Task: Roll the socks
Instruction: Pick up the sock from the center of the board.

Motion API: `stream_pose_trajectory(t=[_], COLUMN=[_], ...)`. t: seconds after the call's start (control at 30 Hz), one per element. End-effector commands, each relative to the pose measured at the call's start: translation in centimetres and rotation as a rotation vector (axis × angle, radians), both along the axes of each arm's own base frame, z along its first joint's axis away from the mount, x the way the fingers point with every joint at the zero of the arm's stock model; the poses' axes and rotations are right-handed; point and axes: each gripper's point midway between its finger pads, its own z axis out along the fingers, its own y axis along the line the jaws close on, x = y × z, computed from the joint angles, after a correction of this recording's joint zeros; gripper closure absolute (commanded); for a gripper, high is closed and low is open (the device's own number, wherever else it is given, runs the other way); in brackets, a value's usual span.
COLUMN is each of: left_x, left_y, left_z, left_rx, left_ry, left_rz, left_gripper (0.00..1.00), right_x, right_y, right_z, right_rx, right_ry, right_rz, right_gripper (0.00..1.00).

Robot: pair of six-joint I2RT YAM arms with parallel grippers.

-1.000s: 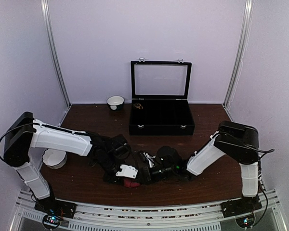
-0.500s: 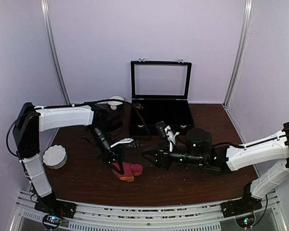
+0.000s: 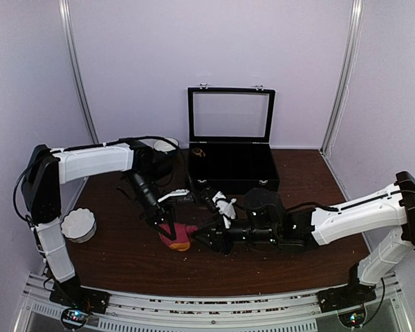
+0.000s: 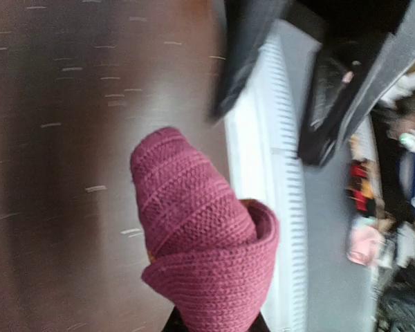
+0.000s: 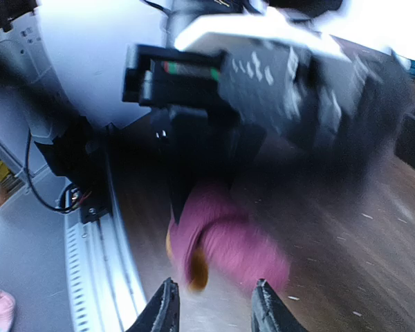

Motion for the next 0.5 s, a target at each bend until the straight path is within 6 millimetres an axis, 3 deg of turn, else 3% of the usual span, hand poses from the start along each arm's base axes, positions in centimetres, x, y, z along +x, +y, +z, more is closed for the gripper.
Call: stream_pose_trajectory(t=[0.0,0.03,0.13,0.23,0.37,0.47], left_x=[13.4,17.0,24.6,30.0,33.8,34.8], left_y=[1.5,2.8,3.9,4.3,3.3,2.4], left_z=[1.4,1.9,3.9,5.2,6.4,6.1], left_rx=[0.109,0.149,0.176,0.198,0.15,0.101], left_ry=[-0.392,-0.455,-0.567,-0.693,-0.779,-0.798], left_rz=[0.296,0.374,0.521,0.597,0.679,0.687], left_gripper=[1.0,1.0,1.0,1.0,1.0,1.0], right_x=[5.0,5.9,7.9,9.9,13.9,17.9], right_y=[-5.8,-7.5,-10.4,-12.1,-13.3,-13.3], right_z=[-0.5,-0.7,-1.4,-2.9,-3.3,-2.9], right_rx=[-0.083,-0.097,-0.146,-0.237,-0.385,-0.42], right_ry=[-0.063,-0.068,-0.058,-0.055,-0.094,-0.095], right_rz=[-0.304,-0.37,-0.494,-0.594,-0.733,-0.803], right_gripper=[0.63,0.62,0.61,0.61,0.61,0.61])
